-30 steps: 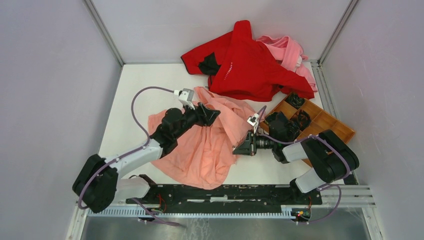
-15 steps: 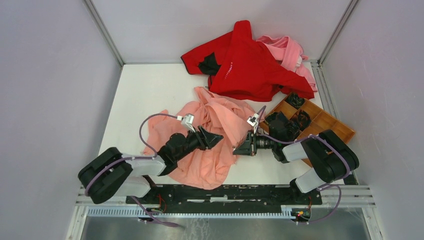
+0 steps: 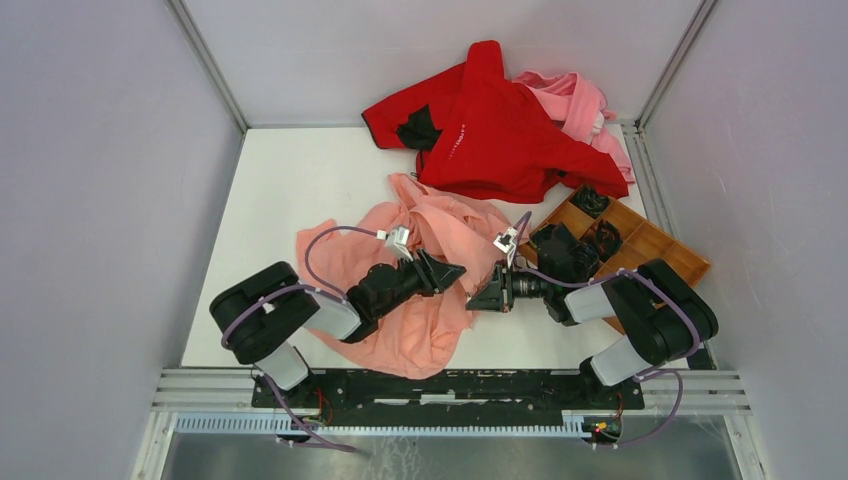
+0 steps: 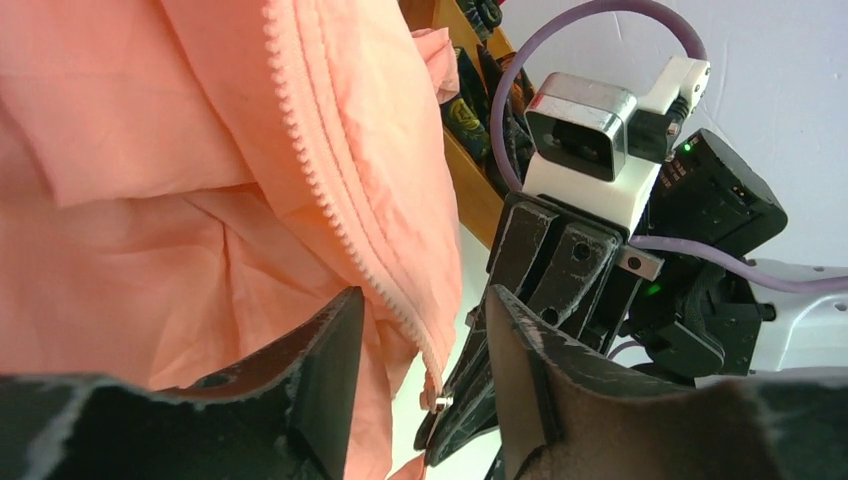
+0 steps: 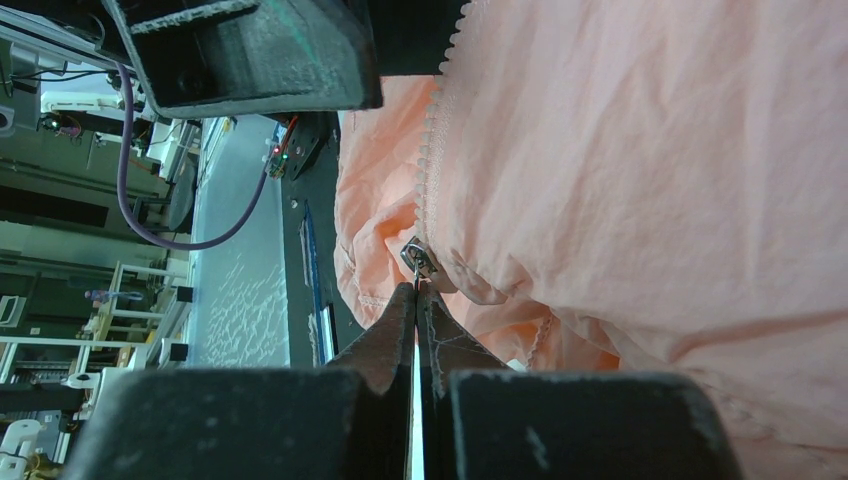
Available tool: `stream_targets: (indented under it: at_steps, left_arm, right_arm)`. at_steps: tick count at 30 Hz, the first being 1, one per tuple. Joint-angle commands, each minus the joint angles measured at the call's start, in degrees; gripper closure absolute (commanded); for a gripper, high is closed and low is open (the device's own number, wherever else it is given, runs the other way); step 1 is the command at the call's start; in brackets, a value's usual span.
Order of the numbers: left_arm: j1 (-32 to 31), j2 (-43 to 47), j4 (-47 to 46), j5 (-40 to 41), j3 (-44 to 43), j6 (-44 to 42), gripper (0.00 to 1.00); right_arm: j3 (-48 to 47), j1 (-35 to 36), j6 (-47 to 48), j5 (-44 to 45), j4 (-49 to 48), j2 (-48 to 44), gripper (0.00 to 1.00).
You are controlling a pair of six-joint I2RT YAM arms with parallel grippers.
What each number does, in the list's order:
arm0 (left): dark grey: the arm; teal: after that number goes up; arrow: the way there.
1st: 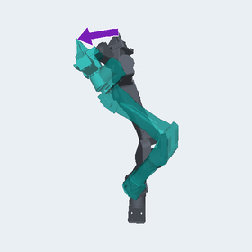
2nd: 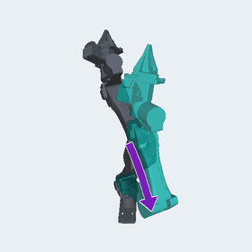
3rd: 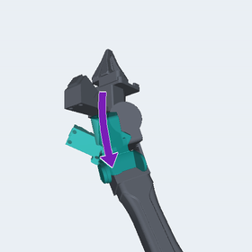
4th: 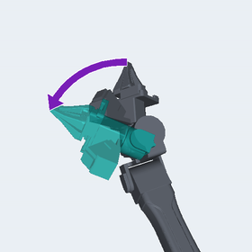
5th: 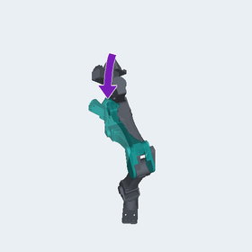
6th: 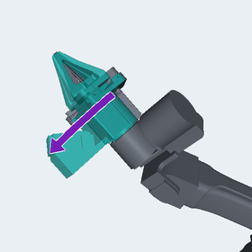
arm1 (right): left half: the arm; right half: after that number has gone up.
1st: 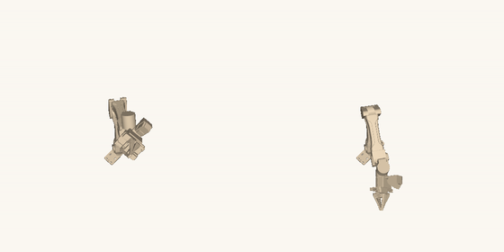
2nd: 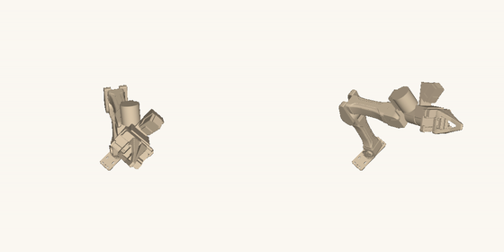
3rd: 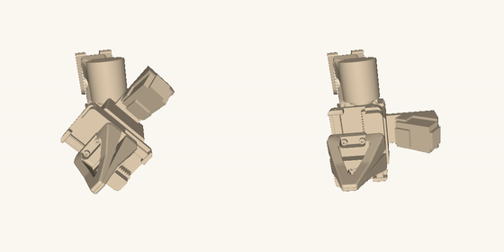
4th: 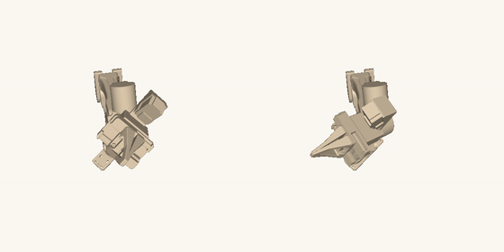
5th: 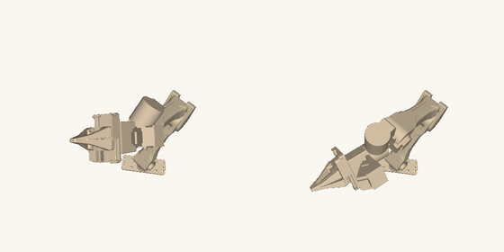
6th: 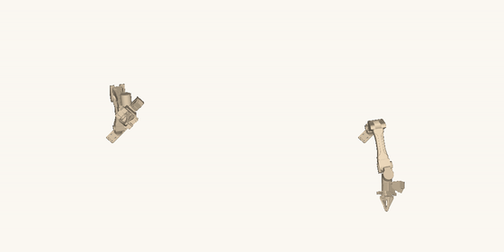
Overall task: Zip up the jacket
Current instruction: Adjust the zipper on the jacket.
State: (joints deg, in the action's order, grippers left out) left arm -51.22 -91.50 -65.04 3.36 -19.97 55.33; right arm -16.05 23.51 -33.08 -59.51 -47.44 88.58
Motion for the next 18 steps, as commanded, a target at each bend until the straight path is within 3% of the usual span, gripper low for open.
stream_targets:
  at_steps: [1, 4, 8, 18]
  left_arm:
    - [-0.5, -2.7, -4.52, -0.55, -3.4, 2.73, 0.49]
    - [-0.55, -4.35, -6.72, -1.64, -3.74, 2.92, 0.62]
    - [-0.46, -4.44, -6.87, -2.32, -4.47, -0.76, 0.96]
    - [0.13, 1.54, 5.89, -0.88, -9.53, -15.15, 0.98]
  right_arm:
    - [-1.6, -0.16, 0.91, -0.61, -0.55, -0.16, 1.0]
    - [-1.7, -0.17, 1.38, -0.51, 0.18, -0.38, 1.0]
    - [-2.09, -0.26, 3.36, -0.27, 2.99, -0.91, 1.0]
    - [-2.9, -1.09, 6.87, -0.99, 9.81, -2.62, 0.97]
